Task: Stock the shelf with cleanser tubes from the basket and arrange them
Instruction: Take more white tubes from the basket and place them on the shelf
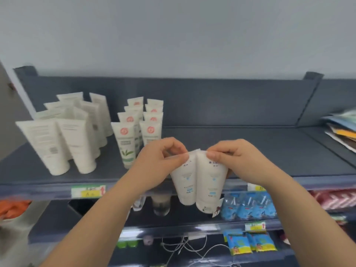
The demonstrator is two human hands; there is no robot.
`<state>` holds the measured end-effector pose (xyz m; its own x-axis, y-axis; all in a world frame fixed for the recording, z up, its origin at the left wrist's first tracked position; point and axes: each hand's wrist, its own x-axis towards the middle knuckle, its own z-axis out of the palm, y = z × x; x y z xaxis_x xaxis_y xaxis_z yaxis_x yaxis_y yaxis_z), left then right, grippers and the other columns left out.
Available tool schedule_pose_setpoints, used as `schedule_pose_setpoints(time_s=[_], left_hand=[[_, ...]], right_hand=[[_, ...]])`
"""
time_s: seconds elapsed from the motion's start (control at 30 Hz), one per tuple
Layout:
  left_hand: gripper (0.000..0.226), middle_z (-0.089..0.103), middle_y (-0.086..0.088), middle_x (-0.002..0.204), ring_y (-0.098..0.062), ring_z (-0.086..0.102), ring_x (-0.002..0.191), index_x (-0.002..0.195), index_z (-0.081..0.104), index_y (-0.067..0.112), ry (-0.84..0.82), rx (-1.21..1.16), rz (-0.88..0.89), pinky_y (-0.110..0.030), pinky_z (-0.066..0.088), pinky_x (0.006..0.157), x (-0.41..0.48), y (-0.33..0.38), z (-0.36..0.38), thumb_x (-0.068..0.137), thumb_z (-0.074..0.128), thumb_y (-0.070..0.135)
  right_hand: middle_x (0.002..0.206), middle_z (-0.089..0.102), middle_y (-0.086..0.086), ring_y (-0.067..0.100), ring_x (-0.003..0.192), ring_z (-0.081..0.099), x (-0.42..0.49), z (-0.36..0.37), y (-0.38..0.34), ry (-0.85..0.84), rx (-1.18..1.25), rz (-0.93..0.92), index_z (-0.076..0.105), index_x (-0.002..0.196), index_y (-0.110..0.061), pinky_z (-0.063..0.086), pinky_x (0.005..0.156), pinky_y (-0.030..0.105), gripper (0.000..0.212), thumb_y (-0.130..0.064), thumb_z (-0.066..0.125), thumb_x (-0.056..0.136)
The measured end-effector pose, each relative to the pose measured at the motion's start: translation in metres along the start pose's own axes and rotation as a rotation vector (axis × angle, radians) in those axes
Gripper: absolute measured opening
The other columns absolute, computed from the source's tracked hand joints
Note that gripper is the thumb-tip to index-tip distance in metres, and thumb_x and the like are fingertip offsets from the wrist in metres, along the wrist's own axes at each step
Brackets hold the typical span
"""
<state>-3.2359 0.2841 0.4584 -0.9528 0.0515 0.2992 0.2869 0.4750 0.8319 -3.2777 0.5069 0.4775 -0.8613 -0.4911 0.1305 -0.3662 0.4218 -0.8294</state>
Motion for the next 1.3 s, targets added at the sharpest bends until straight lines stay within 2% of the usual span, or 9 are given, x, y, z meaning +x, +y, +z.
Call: schedule_pose_setpoints(time_s=[0.1,0.3,0.43,0.53,0.6,0.73,1.0,1.13,1.3], left_hand=[[0.005,0.067,0.013,0.079,-0.001,0.057,0.062,0.082,0.069,0.029,0.056,0.086,0.037,-0.022,0.048,0.062,0.036,0.009,0.009,0.085,0.070,0.027],[0.005,0.067,0.012,0.079,-0.008,0.063,0.074,0.081,0.065,0.030,0.127,0.173,0.019,-0.039,0.055,0.074,0.099,-0.013,0.030,0.085,0.067,0.028],[0.003,0.065,0.017,0.088,-0.004,0.061,0.085,0.088,0.061,0.035,0.130,0.229,-0.051,-0.042,0.053,0.079,0.116,-0.043,0.051,0.086,0.061,0.037],[0.027,0.063,0.018,0.093,0.000,0.060,0.086,0.100,0.055,0.039,0.139,0.091,-0.108,-0.033,0.052,0.076,0.111,-0.054,0.059,0.078,0.069,0.044],[0.043,0.061,0.019,0.096,0.002,0.060,0.086,0.104,0.049,0.042,0.089,0.070,-0.129,-0.030,0.052,0.074,0.101,-0.064,0.065,0.070,0.076,0.039],[0.039,0.058,0.021,0.100,0.003,0.057,0.090,0.102,0.045,0.043,0.094,0.090,-0.121,-0.029,0.050,0.075,0.097,-0.083,0.077,0.077,0.071,0.027],[0.039,0.058,0.017,0.103,-0.008,0.056,0.097,0.116,0.051,0.027,0.235,-0.028,-0.247,-0.024,0.043,0.079,0.142,-0.102,0.082,0.085,0.069,0.014],[0.040,0.059,0.014,0.109,-0.007,0.056,0.100,0.121,0.052,0.023,0.199,-0.068,-0.283,-0.020,0.042,0.076,0.148,-0.106,0.079,0.085,0.068,0.013],[0.071,0.050,0.016,0.126,-0.002,0.049,0.111,0.141,0.037,0.025,0.142,-0.128,-0.311,-0.021,0.041,0.087,0.136,-0.100,0.076,0.081,0.073,0.011]], right_hand=[[0.082,0.070,-0.011,0.002,0.075,0.063,0.022,-0.019,0.004,0.175,-0.195,-0.093,0.075,0.089,-0.026,0.047,0.064,0.018,0.017,-0.029,0.059,0.094],[0.080,0.063,0.002,0.019,0.079,0.058,0.075,-0.023,0.035,0.324,-0.420,-0.091,0.071,0.085,-0.018,0.049,0.077,0.039,0.026,-0.031,0.052,0.097],[0.091,0.062,-0.003,0.017,0.089,0.057,0.092,-0.003,0.068,0.288,-0.481,0.035,0.067,0.097,-0.023,0.048,0.084,0.042,0.024,-0.037,0.047,0.097],[0.104,0.055,-0.014,0.009,0.095,0.057,0.093,0.001,0.076,0.269,-0.371,0.056,0.061,0.111,-0.035,0.049,0.085,0.035,0.021,-0.039,0.056,0.091],[0.110,0.046,-0.018,0.007,0.094,0.057,0.092,-0.001,0.079,0.216,-0.367,0.063,0.055,0.115,-0.039,0.050,0.084,0.032,0.034,-0.033,0.064,0.082],[0.107,0.035,-0.014,0.013,0.084,0.058,0.101,-0.002,0.087,0.201,-0.414,0.131,0.047,0.113,-0.037,0.054,0.074,0.036,0.036,-0.030,0.065,0.083],[0.109,0.042,-0.004,0.018,0.090,0.055,0.148,-0.005,0.091,0.249,-0.396,0.133,0.048,0.121,-0.030,0.050,0.080,0.034,0.040,-0.027,0.065,0.085],[0.111,0.042,-0.004,0.018,0.095,0.055,0.154,-0.007,0.095,0.239,-0.397,0.143,0.047,0.123,-0.033,0.049,0.082,0.033,0.043,-0.029,0.066,0.084],[0.133,0.029,-0.007,0.017,0.106,0.050,0.141,-0.009,0.092,0.251,-0.415,0.108,0.029,0.141,-0.044,0.050,0.089,0.035,0.067,-0.043,0.065,0.085]])
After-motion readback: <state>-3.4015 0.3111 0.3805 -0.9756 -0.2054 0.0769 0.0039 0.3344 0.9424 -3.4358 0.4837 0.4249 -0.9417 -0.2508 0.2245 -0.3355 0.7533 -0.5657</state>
